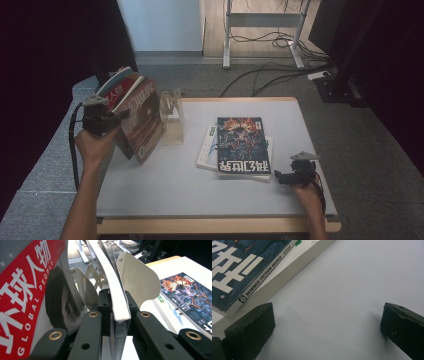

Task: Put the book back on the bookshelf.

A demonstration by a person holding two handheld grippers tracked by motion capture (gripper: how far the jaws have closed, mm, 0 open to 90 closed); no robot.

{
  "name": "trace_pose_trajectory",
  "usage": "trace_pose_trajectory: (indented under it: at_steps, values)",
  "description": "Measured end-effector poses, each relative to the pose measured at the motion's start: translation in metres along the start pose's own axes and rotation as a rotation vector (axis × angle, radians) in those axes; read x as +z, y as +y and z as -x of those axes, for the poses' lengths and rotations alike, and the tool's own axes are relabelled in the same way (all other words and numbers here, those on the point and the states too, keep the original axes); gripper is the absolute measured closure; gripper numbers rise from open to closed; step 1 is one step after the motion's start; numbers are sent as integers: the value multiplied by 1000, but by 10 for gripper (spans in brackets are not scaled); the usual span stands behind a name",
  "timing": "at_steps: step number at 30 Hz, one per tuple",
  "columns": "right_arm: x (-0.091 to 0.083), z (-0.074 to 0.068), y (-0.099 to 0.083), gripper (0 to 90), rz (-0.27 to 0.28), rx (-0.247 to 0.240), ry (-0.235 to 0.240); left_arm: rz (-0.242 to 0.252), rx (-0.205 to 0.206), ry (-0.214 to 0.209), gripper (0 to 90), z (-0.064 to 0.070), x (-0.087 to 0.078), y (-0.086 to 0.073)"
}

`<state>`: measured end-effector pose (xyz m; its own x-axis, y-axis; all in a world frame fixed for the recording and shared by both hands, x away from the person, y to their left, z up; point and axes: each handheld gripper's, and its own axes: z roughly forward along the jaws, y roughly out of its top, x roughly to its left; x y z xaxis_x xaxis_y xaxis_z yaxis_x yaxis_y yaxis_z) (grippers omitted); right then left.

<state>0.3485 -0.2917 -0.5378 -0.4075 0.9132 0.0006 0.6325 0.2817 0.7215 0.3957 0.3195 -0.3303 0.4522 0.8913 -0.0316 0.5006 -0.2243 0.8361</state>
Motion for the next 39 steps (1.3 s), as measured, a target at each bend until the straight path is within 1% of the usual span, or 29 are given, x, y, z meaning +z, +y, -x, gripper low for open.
trace_pose_trajectory:
  at_steps: [2, 3, 4, 5, 10, 15, 18, 21, 24, 30, 34, 39]
  values:
    - [0, 0, 0, 0, 0, 1, 0, -11, 4, 1, 818, 1, 0, 2]
    - [0, 0, 0, 0, 0, 2, 0, -11, -3, -2, 833, 2, 0, 3]
    - [0, 0, 0, 0, 0, 2, 0, -6, -3, 7, 838, 3, 0, 3]
    - [0, 0, 0, 0, 0, 2, 0, 0, -1, 17, 841, 4, 0, 4]
    - [0, 0, 0, 0, 0, 2, 0, 43, -20, 33, 845, 6, 2, 6]
    - [0, 0, 0, 0, 0, 3, 1, 72, -21, 55, 846, 7, 6, 11]
    - [0, 0, 0, 0, 1, 1, 0, 95, -39, 60, 846, 6, 7, 14]
    - [0, 0, 0, 0, 1, 1, 0, 108, -47, 76, 846, 5, 11, 16]
    - [0, 0, 0, 0, 1, 1, 1, 117, -49, 96, 845, 6, 18, 15]
    - [0, 0, 0, 0, 1, 0, 1, 142, -50, 127, 845, 6, 27, 9]
    - [0, 0, 0, 0, 1, 1, 1, 141, -42, 139, 843, 4, 33, 5]
    - [0, 0, 0, 0, 1, 1, 1, 158, -68, 151, 836, 1, 35, -1]
